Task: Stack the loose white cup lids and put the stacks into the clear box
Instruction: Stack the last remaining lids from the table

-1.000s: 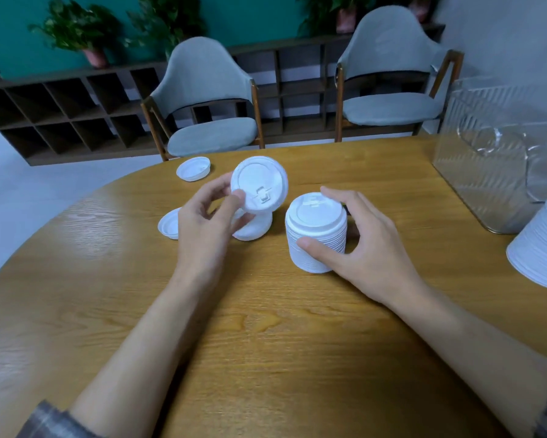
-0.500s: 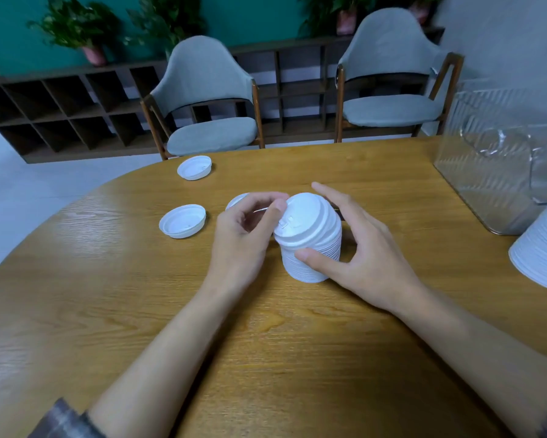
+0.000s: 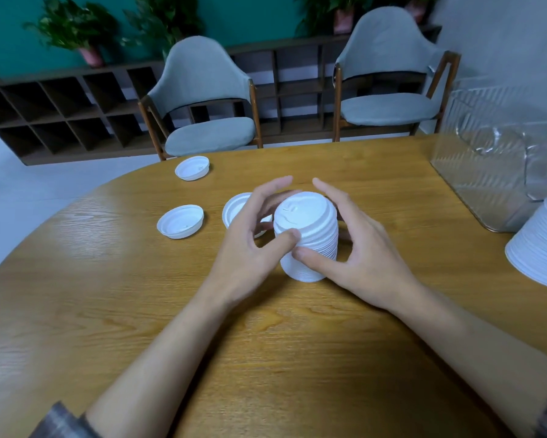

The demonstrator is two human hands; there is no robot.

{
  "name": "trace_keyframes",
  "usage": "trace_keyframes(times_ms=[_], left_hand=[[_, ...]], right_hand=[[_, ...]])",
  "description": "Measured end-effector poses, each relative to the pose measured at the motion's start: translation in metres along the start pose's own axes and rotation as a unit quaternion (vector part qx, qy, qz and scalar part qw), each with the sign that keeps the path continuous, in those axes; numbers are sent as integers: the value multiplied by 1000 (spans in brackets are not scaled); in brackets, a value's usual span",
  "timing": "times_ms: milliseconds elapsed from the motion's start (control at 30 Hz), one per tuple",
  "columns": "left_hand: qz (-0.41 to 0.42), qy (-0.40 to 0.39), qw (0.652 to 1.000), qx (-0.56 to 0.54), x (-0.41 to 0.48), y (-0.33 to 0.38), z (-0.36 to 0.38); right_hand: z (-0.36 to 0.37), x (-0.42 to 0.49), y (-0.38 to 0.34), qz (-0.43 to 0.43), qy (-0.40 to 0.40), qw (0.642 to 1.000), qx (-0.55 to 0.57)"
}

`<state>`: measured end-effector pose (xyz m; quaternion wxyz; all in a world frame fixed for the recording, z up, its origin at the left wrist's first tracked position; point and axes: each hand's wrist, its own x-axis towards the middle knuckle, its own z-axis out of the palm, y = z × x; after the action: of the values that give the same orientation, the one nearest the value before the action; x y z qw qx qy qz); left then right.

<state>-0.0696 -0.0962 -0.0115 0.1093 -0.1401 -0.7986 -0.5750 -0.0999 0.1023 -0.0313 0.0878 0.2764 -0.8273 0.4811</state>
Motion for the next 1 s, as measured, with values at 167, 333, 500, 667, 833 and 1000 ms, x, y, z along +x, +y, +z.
trace_keyframes(times_ms=[167,333,500,667,833,1000], left_hand=[[-11,20,1000,4,-2,2,7],[11,83,996,-15,1,1,6],[18,59,997,-39,1,0,2],[5,35,998,-51,2,-4,2],[-15,2,997,-74,2,-7,0],[14,37,997,-64,4,-6,-5]], right_hand=[[1,0,-4,-12,10,1000,-12],[-1,0,-3,-4,-1,1000,-11],[-3,0,-2,0,-15,1000,-7],[-2,-1,-1,-5,-11,1000,-14],[-1,-1,2,7,-17,1000,0],[0,-1,1,16,-14,1000,-9]])
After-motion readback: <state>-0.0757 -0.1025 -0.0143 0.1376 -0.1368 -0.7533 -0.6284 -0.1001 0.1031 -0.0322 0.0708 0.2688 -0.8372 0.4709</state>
